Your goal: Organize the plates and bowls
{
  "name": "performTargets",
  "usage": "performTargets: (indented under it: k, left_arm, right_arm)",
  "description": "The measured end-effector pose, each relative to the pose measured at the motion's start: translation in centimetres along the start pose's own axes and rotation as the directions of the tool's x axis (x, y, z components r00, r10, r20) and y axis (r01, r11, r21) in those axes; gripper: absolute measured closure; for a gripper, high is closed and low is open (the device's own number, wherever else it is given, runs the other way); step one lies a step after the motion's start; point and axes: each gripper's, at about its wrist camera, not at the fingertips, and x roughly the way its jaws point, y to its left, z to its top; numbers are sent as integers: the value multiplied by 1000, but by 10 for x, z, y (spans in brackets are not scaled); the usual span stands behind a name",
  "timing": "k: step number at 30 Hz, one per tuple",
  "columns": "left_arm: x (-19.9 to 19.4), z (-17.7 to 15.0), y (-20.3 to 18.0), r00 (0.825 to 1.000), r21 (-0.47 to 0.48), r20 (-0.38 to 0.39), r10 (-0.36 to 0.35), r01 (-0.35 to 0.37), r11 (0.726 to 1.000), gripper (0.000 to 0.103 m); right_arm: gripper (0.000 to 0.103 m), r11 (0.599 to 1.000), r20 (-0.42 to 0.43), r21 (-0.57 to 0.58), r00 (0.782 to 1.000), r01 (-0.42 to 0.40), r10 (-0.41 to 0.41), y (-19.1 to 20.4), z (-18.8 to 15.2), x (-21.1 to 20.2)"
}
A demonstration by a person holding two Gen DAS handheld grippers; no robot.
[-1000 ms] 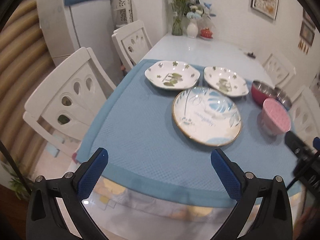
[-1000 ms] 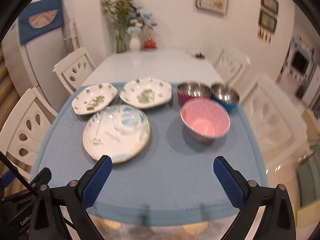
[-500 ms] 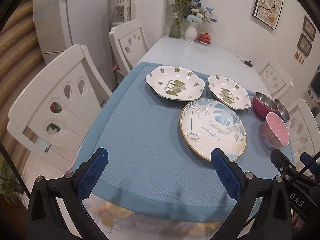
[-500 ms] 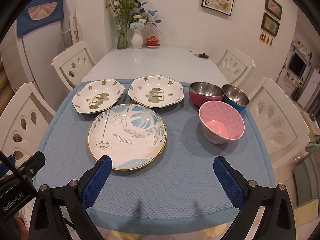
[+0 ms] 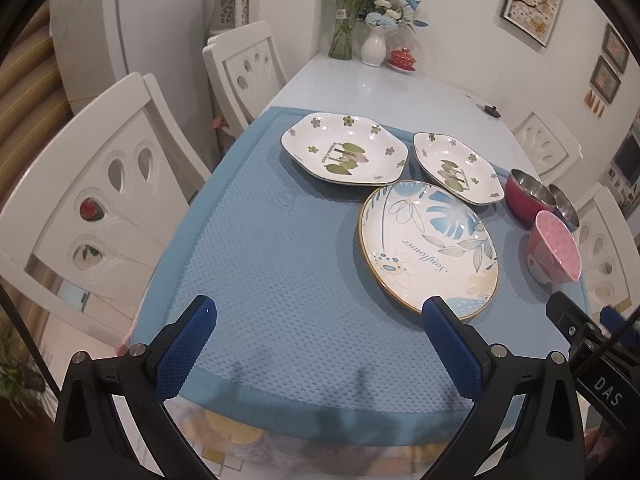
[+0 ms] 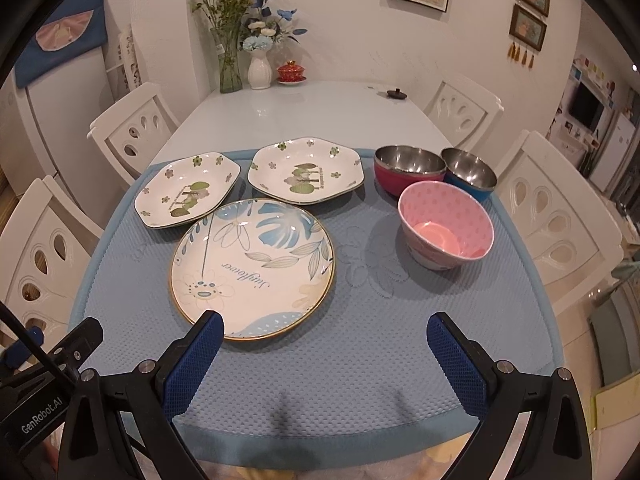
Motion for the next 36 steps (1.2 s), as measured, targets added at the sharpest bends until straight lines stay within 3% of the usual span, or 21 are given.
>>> performTargets:
  k: [9, 13, 16, 19, 23, 26, 28, 30, 36]
  left_arm:
    - [10, 26, -7, 1000, -183, 20, -1, 5, 983, 1]
    - [17, 27, -16, 996, -242, 0, -91, 88, 966, 1]
    - [24, 24, -25, 986, -230, -43, -159, 145, 962, 1]
    - [26, 17, -27, 981, -239, -70, -180, 159, 958, 1]
    - [18, 8, -21, 971, -289, -96, -221, 185, 939, 1]
    - [10, 1, -31, 977, -217, -95, -190, 166, 962, 1]
    - [11, 0, -36, 980, -143, -102, -171, 156, 977, 1]
    - [18, -2, -35, 972, -123, -138, -192, 175, 977, 1]
    - [42, -12, -33, 952, -78, -218, -213, 201, 977, 1]
  right_arm:
    - [2, 987, 57, 116, 992, -115, 109, -9, 7, -22]
    - [2, 984, 78, 109, 988, -142, 134, -5, 5, -30]
    - [2, 981, 69, 118, 987, -153, 146, -6, 3, -29]
    - [2, 989, 61, 117, 995, -88, 82, -9, 1, -25]
    - [2, 986, 67, 139, 992, 96, -106, -18, -4, -16]
    - [2, 970, 44, 168, 982, 173, -183, -28, -4, -6]
    - [2, 969, 34, 167, 981, 182, -190, -34, -1, -1]
    - [2, 968, 39, 170, 981, 183, -192, -38, 1, 0]
    - [2, 981, 16, 183, 998, 62, -66, -42, 4, 2]
